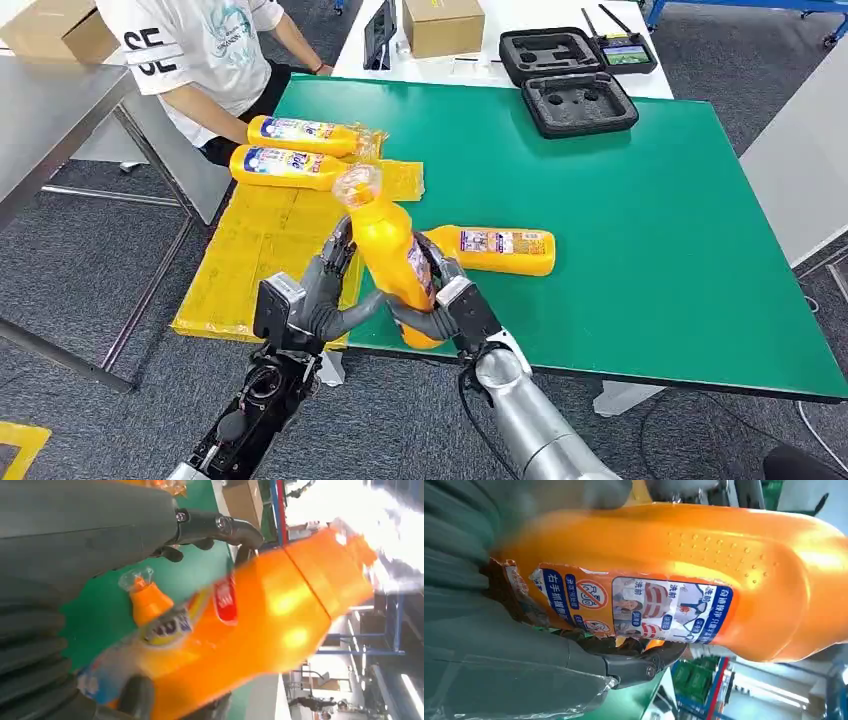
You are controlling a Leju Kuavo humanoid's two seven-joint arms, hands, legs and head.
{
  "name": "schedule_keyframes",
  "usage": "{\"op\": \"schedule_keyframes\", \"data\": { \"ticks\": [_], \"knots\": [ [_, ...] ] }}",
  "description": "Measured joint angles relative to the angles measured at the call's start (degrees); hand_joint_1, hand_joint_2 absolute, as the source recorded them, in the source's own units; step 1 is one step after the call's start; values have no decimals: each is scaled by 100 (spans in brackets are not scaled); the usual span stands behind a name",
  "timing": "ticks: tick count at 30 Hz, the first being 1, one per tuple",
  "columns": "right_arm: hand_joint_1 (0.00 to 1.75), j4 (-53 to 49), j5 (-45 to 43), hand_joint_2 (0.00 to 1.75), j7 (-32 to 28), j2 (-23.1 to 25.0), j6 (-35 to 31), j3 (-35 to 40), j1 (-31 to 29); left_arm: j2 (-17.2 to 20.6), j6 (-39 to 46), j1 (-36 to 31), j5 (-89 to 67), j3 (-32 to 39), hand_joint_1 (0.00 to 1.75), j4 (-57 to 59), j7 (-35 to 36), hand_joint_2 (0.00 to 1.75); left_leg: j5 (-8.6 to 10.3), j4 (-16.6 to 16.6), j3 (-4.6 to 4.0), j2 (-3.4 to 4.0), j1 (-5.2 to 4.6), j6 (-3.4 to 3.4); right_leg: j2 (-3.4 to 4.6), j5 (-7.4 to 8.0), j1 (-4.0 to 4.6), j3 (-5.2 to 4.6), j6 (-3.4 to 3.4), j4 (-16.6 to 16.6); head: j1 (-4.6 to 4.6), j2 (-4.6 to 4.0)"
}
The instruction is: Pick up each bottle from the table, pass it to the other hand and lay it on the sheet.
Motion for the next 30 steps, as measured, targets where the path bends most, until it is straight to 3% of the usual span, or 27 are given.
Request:
{"op": "schedule_keyframes", "data": {
  "ticks": [30],
  "knots": [
    [175,990,603,175,155,337,63,901,-375,50,-833,-173,1195,240,0,404,295,175,1,-1,-1,2,0,0,2,0,-1,-3,0,0,0,0]
  ]
}}
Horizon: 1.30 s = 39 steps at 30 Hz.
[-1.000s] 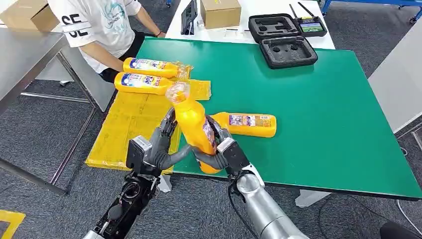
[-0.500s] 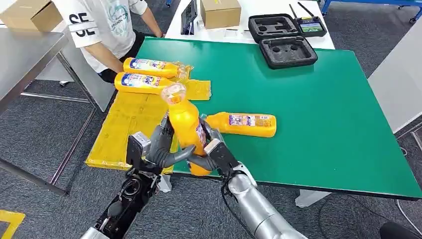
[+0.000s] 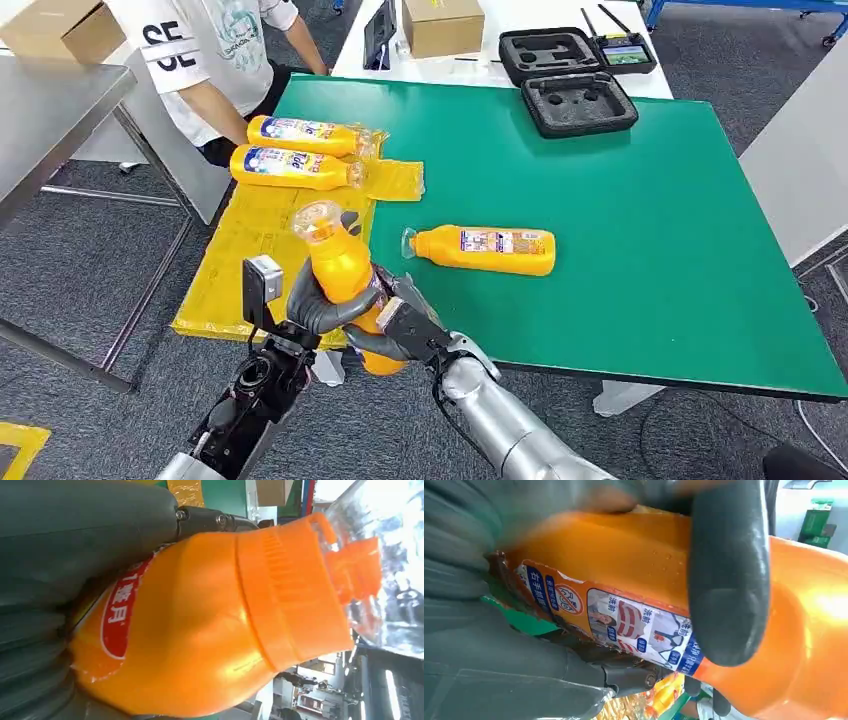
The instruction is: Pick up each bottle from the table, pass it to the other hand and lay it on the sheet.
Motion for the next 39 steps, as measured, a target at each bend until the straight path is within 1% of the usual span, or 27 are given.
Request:
{"op": "schedule_keyframes", "data": {
  "ticks": [3,4,5,9,18,19,20,21,22,23,33,39],
  "knots": [
    [175,66,-4,175,-7,0,0,33,-29,4,-66,0,107,42,0,15,70,175,0,0,0,0,0,0,0,0,0,0,0,0,0,0],
    [175,87,-4,175,-11,2,0,37,-34,4,-87,0,140,50,140,33,70,175,0,0,-1,0,0,0,0,0,0,0,0,0,0,0],
    [175,103,-4,175,-13,2,0,44,-36,11,-125,1,177,55,175,42,70,175,0,0,-1,0,0,0,0,0,0,0,0,0,0,0],
    [175,164,0,175,-11,9,-2,66,-65,37,-247,4,280,77,175,70,39,175,0,0,-2,0,0,0,0,0,1,-1,0,0,2,0],
    [175,253,-4,175,-24,28,-13,68,-110,72,-234,9,186,77,175,70,-46,175,0,0,-1,0,0,0,0,0,1,-1,0,0,2,0],
    [152,262,-4,175,-35,31,-13,70,-112,76,-230,9,169,77,175,68,-48,175,0,0,-1,0,0,0,0,0,1,-1,0,0,0,0],
    [19,273,-4,175,-44,33,-15,70,-113,79,-221,9,160,77,175,68,-48,175,0,0,-2,0,0,0,0,0,1,-1,0,0,2,0],
    [0,280,-13,175,-50,35,-20,70,-113,81,-219,9,151,77,175,68,-48,175,0,0,-2,0,0,0,0,0,1,-1,0,0,0,0],
    [0,286,-24,175,-52,39,-26,70,-116,81,-214,9,136,77,175,70,-55,175,0,0,-2,0,0,0,0,0,1,-1,0,0,0,0],
    [0,291,-26,0,-55,46,-33,70,-115,81,-194,5,111,77,175,68,-61,175,0,0,-1,0,0,0,0,0,1,-1,0,0,2,0],
    [0,304,-230,0,-63,87,-492,52,-115,105,140,2,-138,94,175,20,-162,175,0,0,-1,0,0,0,0,0,1,0,0,1,2,0],
    [0,50,-464,0,-39,98,-658,24,-87,100,430,-19,-239,125,175,-142,-162,175,0,0,-1,-1,0,0,0,0,0,-1,0,1,2,0]
  ]
}}
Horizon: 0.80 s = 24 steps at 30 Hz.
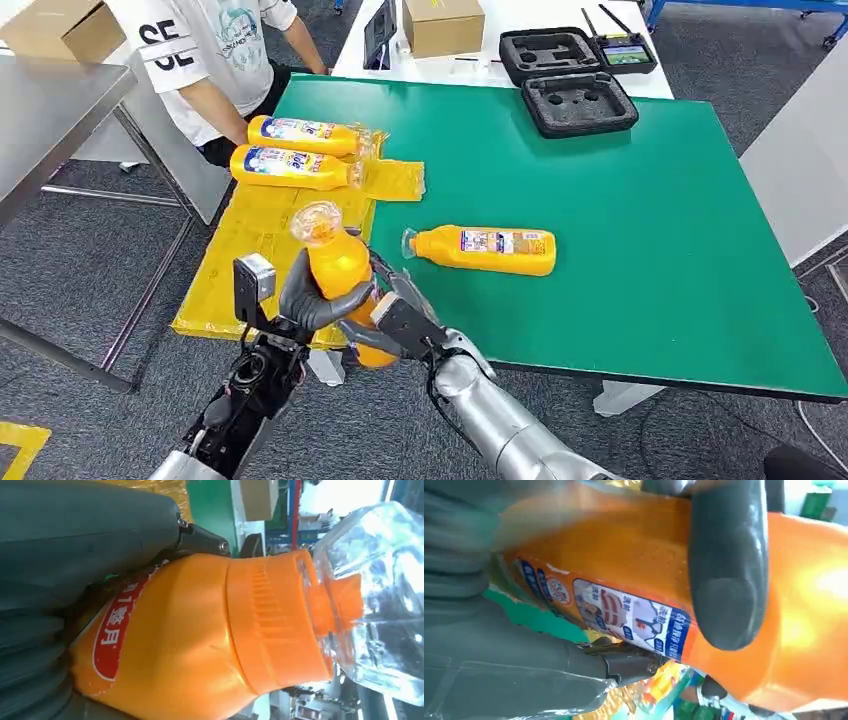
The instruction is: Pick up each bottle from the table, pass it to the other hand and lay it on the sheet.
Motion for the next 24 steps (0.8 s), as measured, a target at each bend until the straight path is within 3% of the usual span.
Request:
{"op": "schedule_keyframes", "data": {
  "ticks": [10,18,24],
  "knots": [
    [0,-782,-288,0,26,-116,-223,-57,229,68,1642,-76,-1048,232,175,-247,-221,175,0,0,3,5,2,0,5,3,1,-4,-5,0,-9,0],
    [0,-1121,-299,0,26,-223,-249,-107,311,173,1855,-145,-1244,441,175,-252,-232,175,8,0,-2,6,3,-2,7,11,2,-8,-18,1,0,0],
    [0,-1449,-371,0,81,-293,-330,-107,417,243,2772,-379,-2178,536,175,-192,-170,175,8,0,-2,4,2,-2,6,12,3,-8,-18,1,0,0]
  ]
}}
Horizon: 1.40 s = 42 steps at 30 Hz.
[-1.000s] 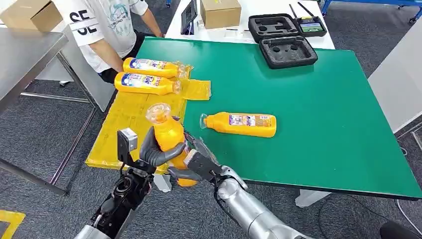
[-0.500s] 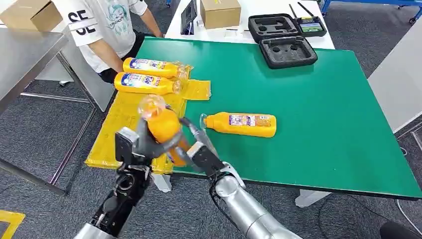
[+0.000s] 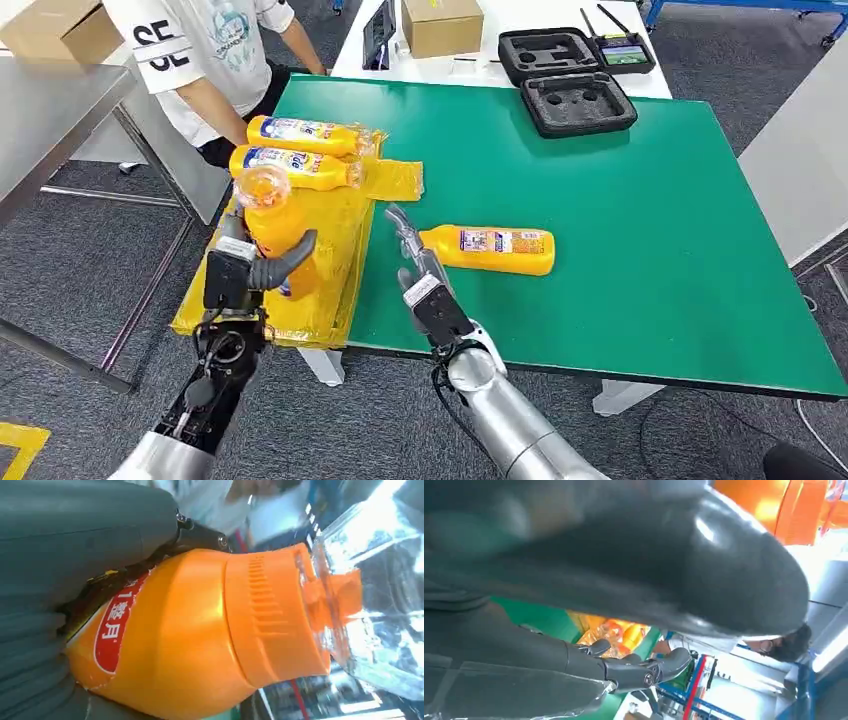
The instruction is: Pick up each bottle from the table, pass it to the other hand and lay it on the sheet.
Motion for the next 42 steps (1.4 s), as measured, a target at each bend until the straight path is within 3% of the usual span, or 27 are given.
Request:
{"op": "schedule_keyframes", "data": {
  "ticks": [11,16,20,31,42],
  "knots": [
    [0,-715,28,0,76,-153,-182,-37,242,225,91,-499,-1483,30,175,457,637,175,1,0,0,1,1,0,0,0,1,-2,0,0,0,-2],
    [0,-1358,-192,0,-184,-197,-489,-308,464,526,-227,-1011,-3132,-332,173,1146,1265,175,1,0,1,0,0,0,0,0,0,-2,0,0,0,0],
    [0,-2195,-422,0,-238,-266,-601,-465,691,730,-603,-1487,-3822,-725,175,2081,1357,175,2,0,1,5,0,0,2,1,0,-2,0,1,-2,0],
    [0,-2767,-437,0,-240,-328,-634,-481,799,756,-1571,-2386,-3957,-1222,175,3900,1425,175,3,0,0,5,0,-1,7,1,1,-3,0,2,0,0],
    [0,-2740,-505,0,-241,-328,-629,-481,806,719,-2444,-2828,-4126,-1430,173,4793,1639,175,3,0,-3,4,1,-2,7,1,1,-4,0,2,0,-2]
  ]
}}
